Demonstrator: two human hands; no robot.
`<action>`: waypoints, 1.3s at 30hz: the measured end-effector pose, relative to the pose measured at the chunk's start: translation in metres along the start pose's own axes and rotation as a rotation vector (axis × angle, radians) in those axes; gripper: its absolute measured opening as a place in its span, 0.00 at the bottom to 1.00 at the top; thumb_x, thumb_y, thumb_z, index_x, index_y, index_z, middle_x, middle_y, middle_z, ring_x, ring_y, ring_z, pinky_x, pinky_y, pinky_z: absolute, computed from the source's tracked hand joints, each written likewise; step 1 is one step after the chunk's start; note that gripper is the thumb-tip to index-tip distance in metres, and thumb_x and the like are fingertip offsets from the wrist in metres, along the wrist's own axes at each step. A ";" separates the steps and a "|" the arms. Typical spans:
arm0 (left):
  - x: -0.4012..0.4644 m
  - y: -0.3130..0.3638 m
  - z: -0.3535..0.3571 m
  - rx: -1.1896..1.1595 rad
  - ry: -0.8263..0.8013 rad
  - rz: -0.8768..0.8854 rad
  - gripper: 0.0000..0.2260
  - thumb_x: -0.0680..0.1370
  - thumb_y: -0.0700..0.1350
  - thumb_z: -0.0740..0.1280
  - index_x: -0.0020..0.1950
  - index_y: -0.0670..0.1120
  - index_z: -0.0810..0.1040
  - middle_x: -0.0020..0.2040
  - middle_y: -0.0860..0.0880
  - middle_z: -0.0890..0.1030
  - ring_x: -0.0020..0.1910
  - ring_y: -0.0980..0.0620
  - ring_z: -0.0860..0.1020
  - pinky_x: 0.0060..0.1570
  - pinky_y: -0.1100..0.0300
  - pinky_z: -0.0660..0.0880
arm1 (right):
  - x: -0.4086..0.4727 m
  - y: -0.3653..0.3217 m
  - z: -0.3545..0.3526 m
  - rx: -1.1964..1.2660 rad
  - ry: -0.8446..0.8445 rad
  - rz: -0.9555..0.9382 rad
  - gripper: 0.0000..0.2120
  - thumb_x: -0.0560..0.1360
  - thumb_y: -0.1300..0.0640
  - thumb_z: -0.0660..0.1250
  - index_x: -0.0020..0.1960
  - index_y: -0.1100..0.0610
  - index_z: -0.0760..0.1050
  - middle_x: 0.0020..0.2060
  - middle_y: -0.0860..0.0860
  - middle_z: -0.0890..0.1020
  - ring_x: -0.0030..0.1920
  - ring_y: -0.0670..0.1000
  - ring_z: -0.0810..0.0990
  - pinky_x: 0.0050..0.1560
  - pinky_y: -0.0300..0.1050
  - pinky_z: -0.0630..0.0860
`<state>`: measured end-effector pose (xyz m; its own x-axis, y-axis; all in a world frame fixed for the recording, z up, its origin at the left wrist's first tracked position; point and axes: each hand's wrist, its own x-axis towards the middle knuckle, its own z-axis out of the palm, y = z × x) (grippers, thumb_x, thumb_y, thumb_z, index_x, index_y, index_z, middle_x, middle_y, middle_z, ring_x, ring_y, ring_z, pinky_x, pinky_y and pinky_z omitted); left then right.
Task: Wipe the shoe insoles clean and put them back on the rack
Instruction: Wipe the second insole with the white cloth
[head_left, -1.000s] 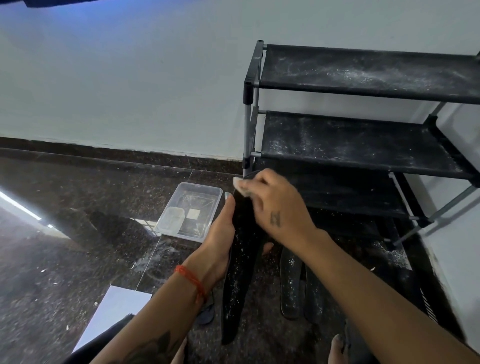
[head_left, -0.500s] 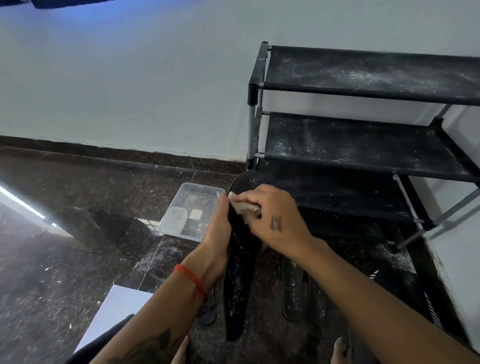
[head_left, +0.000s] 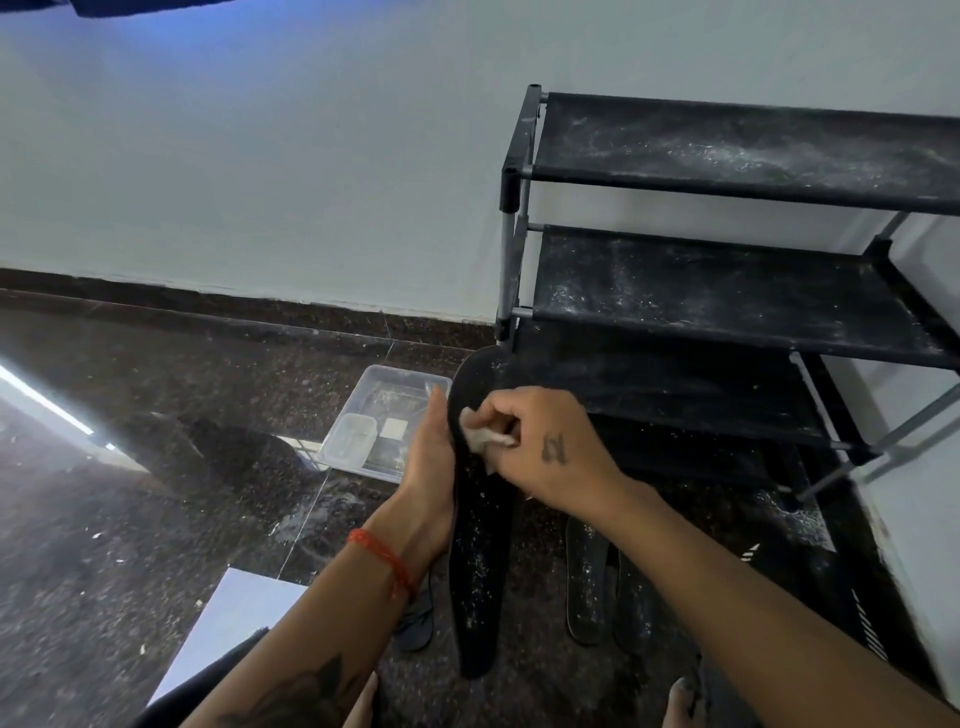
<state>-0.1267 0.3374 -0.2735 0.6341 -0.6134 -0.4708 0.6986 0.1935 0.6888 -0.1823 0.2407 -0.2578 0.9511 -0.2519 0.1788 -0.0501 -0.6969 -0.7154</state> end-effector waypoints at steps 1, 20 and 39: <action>0.000 -0.001 0.000 0.014 -0.021 0.001 0.32 0.81 0.60 0.47 0.41 0.41 0.83 0.36 0.42 0.83 0.32 0.49 0.82 0.29 0.61 0.79 | 0.002 0.005 -0.005 -0.150 0.022 -0.005 0.07 0.70 0.60 0.68 0.48 0.54 0.81 0.41 0.50 0.82 0.39 0.48 0.79 0.42 0.43 0.77; -0.003 0.002 0.006 0.042 -0.024 -0.024 0.32 0.82 0.57 0.49 0.36 0.41 0.85 0.35 0.41 0.84 0.30 0.48 0.82 0.28 0.60 0.79 | 0.005 0.019 -0.025 -0.372 0.131 0.106 0.08 0.70 0.61 0.67 0.48 0.53 0.80 0.40 0.48 0.79 0.41 0.47 0.77 0.37 0.35 0.68; -0.001 0.006 0.000 -0.035 0.015 -0.089 0.33 0.80 0.63 0.49 0.45 0.39 0.82 0.37 0.41 0.84 0.31 0.48 0.83 0.28 0.60 0.79 | -0.001 0.004 -0.008 -0.020 0.035 -0.083 0.08 0.68 0.61 0.73 0.47 0.55 0.82 0.40 0.47 0.81 0.37 0.43 0.78 0.38 0.31 0.72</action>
<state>-0.1233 0.3388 -0.2691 0.5737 -0.6178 -0.5378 0.7635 0.1655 0.6243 -0.1861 0.2327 -0.2556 0.9411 -0.2158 0.2604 0.0219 -0.7294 -0.6837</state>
